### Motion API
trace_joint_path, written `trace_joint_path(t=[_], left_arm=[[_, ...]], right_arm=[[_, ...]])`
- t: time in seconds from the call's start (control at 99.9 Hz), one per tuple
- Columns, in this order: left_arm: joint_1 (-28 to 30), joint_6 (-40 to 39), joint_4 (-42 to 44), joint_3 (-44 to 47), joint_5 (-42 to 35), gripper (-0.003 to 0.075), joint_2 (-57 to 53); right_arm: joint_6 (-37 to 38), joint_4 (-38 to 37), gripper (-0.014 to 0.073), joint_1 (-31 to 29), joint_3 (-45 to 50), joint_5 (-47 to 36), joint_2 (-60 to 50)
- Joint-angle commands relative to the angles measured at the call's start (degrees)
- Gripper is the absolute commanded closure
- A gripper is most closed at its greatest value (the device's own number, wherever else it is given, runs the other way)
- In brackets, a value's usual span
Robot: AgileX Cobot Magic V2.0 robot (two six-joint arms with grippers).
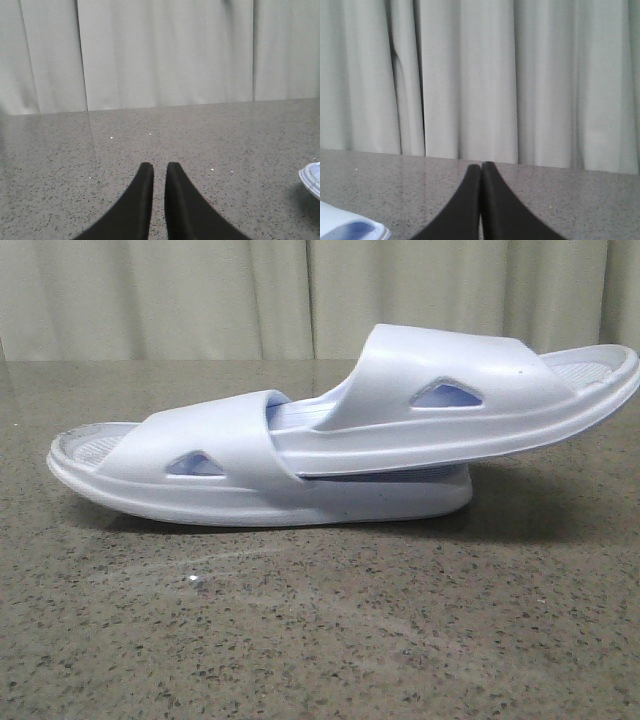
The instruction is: Insert blue slippers together front up
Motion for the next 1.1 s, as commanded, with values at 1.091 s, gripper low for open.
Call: trace_joint_path(t=[1.091], left_arm=[[0.28, -0.62, 0.04, 0.44, -4.52, 0.0704, -1.74]], right_arm=[[52.65, -51.10, 0.0701, -8.70, 8.48, 3.76, -7.37]])
